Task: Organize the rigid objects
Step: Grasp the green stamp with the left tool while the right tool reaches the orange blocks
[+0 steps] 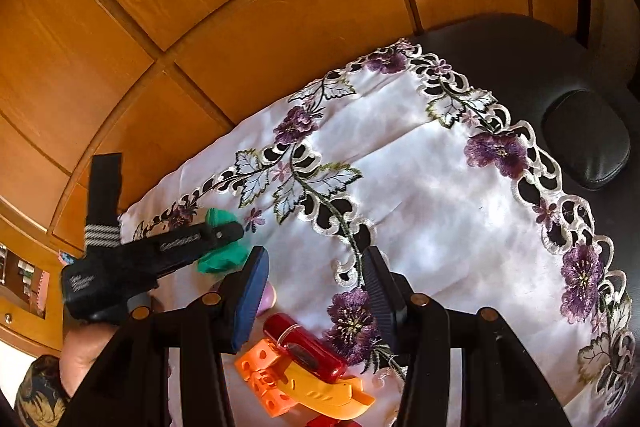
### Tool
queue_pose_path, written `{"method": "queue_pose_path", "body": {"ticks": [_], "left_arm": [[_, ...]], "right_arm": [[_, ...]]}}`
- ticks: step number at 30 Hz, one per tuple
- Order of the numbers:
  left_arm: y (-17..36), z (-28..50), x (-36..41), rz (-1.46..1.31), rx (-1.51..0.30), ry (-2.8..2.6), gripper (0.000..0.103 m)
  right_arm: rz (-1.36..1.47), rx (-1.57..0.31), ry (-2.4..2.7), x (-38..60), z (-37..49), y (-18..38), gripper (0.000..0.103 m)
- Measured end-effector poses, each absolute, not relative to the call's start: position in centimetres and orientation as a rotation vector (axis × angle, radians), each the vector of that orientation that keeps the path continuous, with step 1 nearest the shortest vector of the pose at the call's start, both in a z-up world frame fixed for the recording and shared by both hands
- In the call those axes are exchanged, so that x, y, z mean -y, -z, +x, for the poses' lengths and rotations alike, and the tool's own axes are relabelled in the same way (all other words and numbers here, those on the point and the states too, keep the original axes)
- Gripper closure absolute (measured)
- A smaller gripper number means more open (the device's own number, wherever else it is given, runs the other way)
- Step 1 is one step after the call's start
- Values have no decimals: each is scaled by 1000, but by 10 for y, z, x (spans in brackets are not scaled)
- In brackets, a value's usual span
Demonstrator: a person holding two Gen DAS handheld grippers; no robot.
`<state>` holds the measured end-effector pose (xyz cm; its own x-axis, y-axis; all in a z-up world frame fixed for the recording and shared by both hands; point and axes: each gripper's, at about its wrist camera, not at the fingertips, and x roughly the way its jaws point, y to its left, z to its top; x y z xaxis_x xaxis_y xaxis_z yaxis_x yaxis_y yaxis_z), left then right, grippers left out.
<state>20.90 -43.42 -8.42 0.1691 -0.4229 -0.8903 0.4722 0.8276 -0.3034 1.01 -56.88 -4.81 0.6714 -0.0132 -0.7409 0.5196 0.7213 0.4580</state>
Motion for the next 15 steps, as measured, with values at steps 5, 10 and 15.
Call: {"method": "queue_pose_path", "body": {"ticks": [5, 10, 15], "left_arm": [[63, 191, 400, 79, -1154, 650, 73], [50, 157, 342, 60, -1119, 660, 73], [55, 102, 296, 83, -1130, 711, 73]], "right_arm": [[740, -791, 353, 575, 7, 51, 54], [746, -803, 375, 578, 7, 55, 54], [731, -833, 370, 577, 10, 60, 54]]}}
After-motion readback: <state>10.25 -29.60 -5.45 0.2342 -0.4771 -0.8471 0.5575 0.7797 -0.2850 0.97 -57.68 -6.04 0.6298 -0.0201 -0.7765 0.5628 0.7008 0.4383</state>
